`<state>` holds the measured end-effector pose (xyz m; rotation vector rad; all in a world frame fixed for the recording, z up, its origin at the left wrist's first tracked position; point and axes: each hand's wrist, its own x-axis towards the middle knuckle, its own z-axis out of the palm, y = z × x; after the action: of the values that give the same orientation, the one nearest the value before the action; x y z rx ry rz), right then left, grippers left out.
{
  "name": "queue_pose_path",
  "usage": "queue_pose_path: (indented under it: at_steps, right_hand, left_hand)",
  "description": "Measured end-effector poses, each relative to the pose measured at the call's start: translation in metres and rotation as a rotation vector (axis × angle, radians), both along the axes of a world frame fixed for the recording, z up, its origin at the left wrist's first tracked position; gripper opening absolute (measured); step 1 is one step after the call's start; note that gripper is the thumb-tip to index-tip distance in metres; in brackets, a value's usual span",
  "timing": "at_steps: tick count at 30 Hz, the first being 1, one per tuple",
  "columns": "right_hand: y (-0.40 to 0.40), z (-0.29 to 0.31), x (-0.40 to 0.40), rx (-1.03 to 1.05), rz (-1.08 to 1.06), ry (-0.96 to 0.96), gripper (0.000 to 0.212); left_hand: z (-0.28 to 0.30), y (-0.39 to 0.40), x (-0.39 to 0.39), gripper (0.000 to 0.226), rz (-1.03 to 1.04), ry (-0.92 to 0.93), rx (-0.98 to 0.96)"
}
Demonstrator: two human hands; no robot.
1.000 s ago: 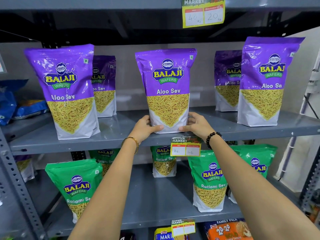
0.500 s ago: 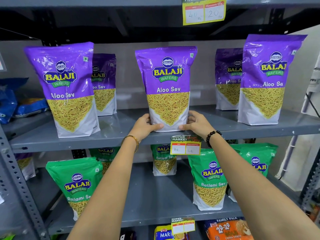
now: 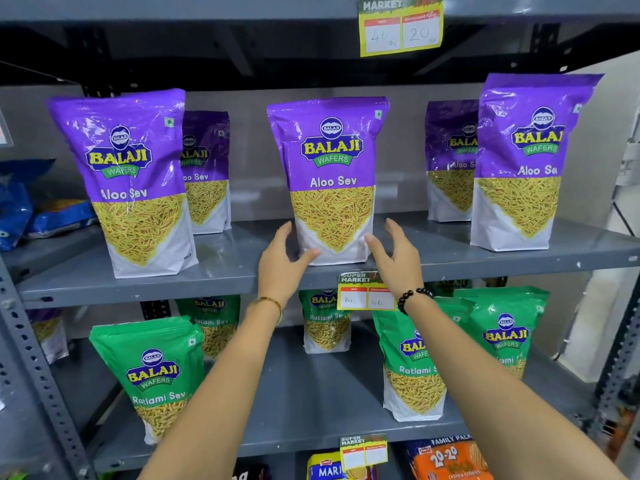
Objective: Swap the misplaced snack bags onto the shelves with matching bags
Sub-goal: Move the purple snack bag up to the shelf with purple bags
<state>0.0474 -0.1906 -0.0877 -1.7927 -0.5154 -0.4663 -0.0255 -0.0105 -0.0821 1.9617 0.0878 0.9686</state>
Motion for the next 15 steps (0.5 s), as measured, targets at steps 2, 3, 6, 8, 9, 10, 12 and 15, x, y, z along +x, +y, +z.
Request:
queue_pose_path:
  at_steps: [2, 3, 6, 8, 9, 10, 12, 15]
  right_hand:
    - [-0.002, -0.015, -0.006, -0.076, -0.075, -0.069, 0.059]
    - [-0.004, -0.022, -0.008, -0.092, -0.107, -0.094, 0.056]
    - [-0.009, -0.044, -0.022, -0.073, -0.173, -0.155, 0.049]
    - [-0.015, -0.063, -0.030, -0.051, -0.211, -0.215, 0.047]
    - [-0.019, -0.075, -0.033, -0.049, -0.227, -0.231, 0.047]
    - [-0.022, -0.087, -0.035, -0.053, -0.235, -0.223, 0.047]
    - [-0.031, -0.112, -0.038, -0.092, -0.241, -0.140, 0.048]
    - [-0.049, -0.150, -0.038, -0.156, -0.270, 0.028, 0.050]
  left_hand:
    - [-0.018, -0.014, -0.011, 0.066, 0.086, -0.009, 0.154]
    - [-0.029, -0.019, -0.015, 0.066, 0.122, -0.012, 0.219]
    - [-0.069, -0.030, -0.022, 0.066, 0.197, -0.066, 0.384]
    - [-0.097, -0.041, -0.029, 0.065, 0.174, -0.041, 0.358]
    - [-0.112, -0.046, -0.031, 0.065, 0.150, -0.010, 0.327]
    - [-0.125, -0.053, -0.034, 0.065, 0.124, 0.029, 0.296]
    - [-0.153, -0.064, -0.034, 0.067, 0.080, 0.119, 0.243]
    - [-0.190, -0.077, -0.029, 0.071, 0.031, 0.316, 0.133]
